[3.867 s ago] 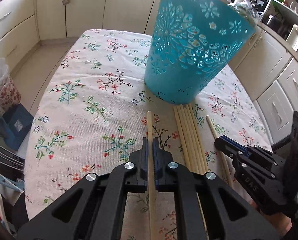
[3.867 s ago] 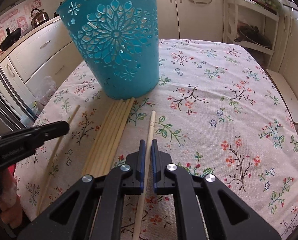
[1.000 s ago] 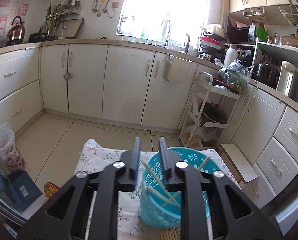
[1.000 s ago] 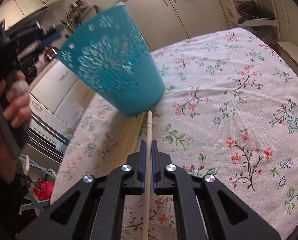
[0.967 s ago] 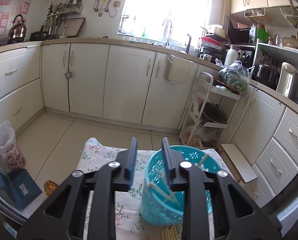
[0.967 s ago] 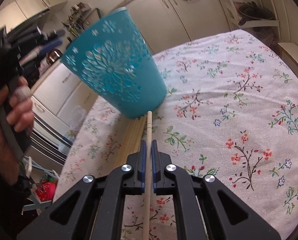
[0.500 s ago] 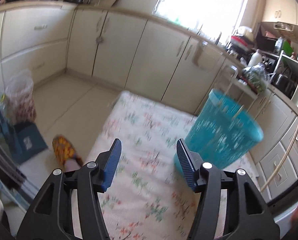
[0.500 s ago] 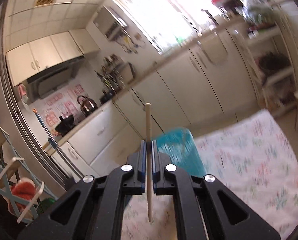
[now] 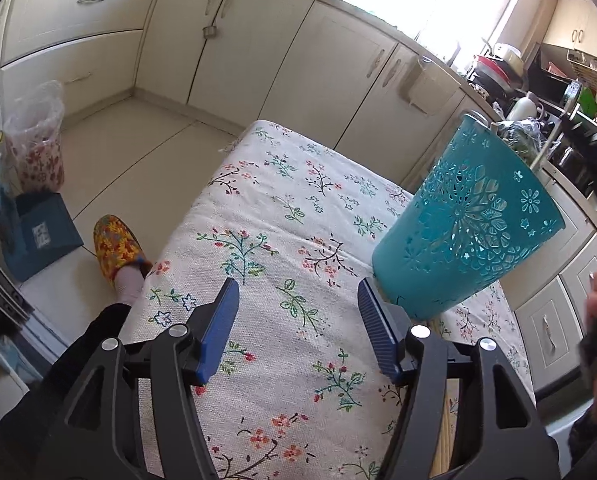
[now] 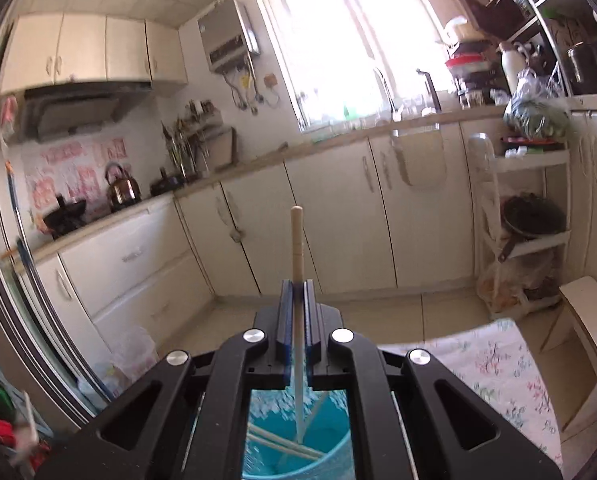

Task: Organize utensils
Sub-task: 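Lift the held stick over the teal basket and release it with the right gripper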

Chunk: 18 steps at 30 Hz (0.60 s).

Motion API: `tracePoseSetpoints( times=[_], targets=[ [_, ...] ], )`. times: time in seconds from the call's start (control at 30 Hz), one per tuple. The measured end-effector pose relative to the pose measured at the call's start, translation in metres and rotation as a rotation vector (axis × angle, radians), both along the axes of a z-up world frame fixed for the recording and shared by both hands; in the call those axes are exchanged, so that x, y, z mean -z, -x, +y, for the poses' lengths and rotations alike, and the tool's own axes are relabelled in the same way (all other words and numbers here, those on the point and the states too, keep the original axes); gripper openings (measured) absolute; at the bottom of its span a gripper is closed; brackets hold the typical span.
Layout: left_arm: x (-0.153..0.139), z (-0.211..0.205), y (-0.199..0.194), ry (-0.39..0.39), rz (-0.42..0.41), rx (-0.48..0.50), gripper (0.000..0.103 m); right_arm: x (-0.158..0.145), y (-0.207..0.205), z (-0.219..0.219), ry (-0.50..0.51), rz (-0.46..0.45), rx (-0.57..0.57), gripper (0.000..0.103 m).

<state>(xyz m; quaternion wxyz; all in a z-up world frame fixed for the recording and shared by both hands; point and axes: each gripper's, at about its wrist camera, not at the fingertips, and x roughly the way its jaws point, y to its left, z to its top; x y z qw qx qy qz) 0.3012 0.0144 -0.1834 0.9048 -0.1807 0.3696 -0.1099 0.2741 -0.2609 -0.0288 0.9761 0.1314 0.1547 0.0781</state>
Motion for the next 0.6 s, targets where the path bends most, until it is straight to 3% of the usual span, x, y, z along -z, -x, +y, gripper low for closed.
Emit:
tracePoseSetpoints(
  times=[0.13, 0.2, 0.37, 0.47, 0.6],
  targets=[
    [0.000, -0.002, -0.002, 0.001, 0.007, 0.005, 0.063, 0.030, -0.005, 0.000, -0.013, 0.117, -0.017, 0.007],
    [0.001, -0.003, -0.003, 0.005, 0.013, 0.008, 0.065, 0.033, 0.008, -0.003, -0.036, 0.124, -0.013, 0.014],
    [0.002, -0.008, -0.006, -0.026, 0.039, 0.005, 0.071, 0.035, 0.062, 0.003, -0.053, 0.092, -0.025, 0.018],
    [0.002, -0.016, -0.008, -0.073, 0.062, -0.001, 0.071, 0.057, 0.089, 0.013, -0.052, 0.178, -0.031, 0.018],
    [-0.009, -0.026, 0.017, -0.090, 0.024, 0.016, 0.076, 0.099, 0.114, 0.023, -0.045, 0.337, -0.023, 0.021]
  ],
)
